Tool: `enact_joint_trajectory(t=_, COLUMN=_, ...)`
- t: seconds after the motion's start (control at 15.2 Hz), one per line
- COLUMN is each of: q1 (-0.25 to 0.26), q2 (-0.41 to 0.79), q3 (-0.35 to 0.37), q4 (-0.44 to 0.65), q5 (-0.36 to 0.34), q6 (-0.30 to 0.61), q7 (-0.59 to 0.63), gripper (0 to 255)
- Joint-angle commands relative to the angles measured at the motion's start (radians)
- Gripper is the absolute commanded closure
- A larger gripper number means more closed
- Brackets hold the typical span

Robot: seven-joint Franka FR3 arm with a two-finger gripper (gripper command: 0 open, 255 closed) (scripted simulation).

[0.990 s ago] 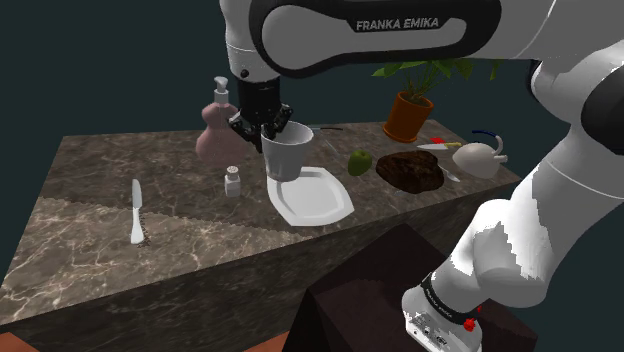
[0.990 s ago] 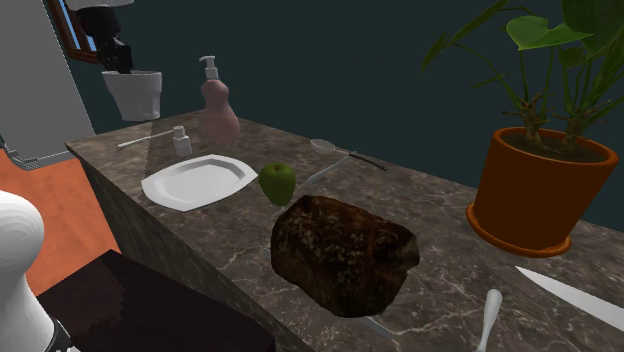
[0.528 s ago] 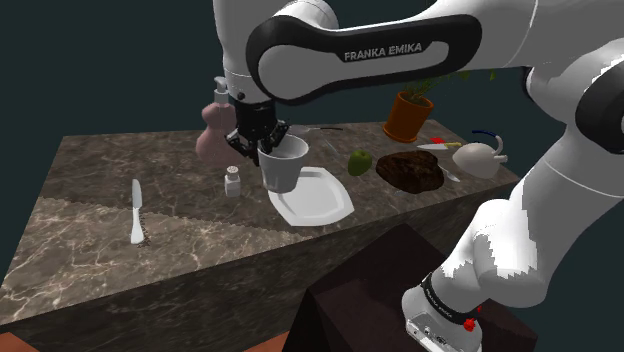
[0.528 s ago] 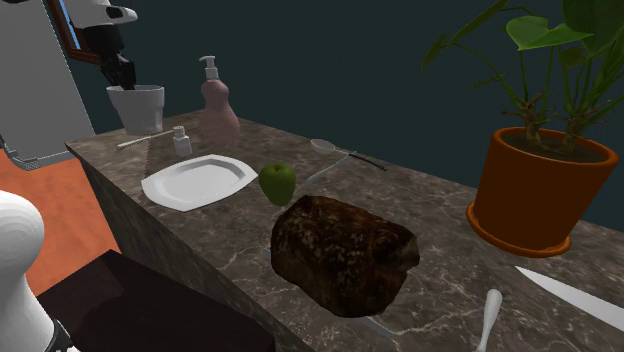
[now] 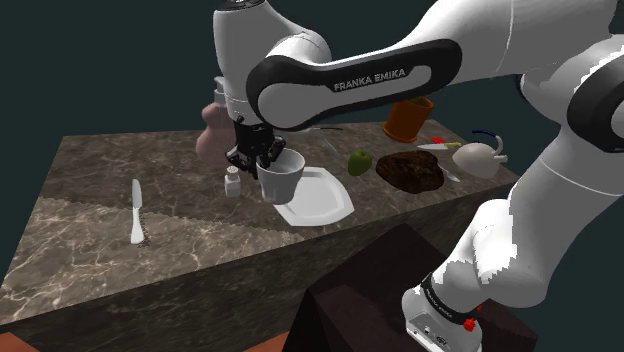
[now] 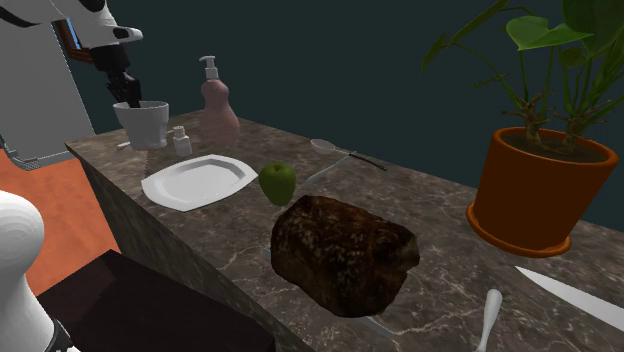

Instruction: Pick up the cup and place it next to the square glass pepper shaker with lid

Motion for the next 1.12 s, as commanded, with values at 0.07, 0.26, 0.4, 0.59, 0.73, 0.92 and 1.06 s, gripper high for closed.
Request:
enact_joint_trajectory(t=0.07, q1=0.001, q2=0.008, q3=0.000, q4=-0.030, q5=-0.005, q6=0.038, q7=0.010, gripper=255)
enact_joint_trajectory(t=0.26, q1=0.001, q2=0.021, q3=0.000, q4=-0.056, q5=-0.012, q6=0.074, q7=0.019, gripper=255)
enact_joint_trajectory(t=0.4, q1=0.001, q2=0.031, q3=-0.001, q4=-0.071, q5=-0.017, q6=0.099, q7=0.025, gripper=255)
enact_joint_trajectory(t=0.59, q1=0.002, q2=0.047, q3=-0.002, q4=-0.093, q5=-0.026, q6=0.135, q7=0.036, gripper=255)
enact_joint_trajectory(t=0.73, q1=0.002, q2=0.059, q3=-0.003, q4=-0.107, q5=-0.033, q6=0.159, q7=0.043, gripper=255)
enact_joint_trajectory(t=0.92, q1=0.003, q2=0.080, q3=-0.005, q4=-0.127, q5=-0.045, q6=0.198, q7=0.056, gripper=255)
enact_joint_trajectory(t=1.06, q1=0.003, q2=0.080, q3=-0.005, q4=-0.127, q5=-0.045, q6=0.198, q7=0.056, gripper=255)
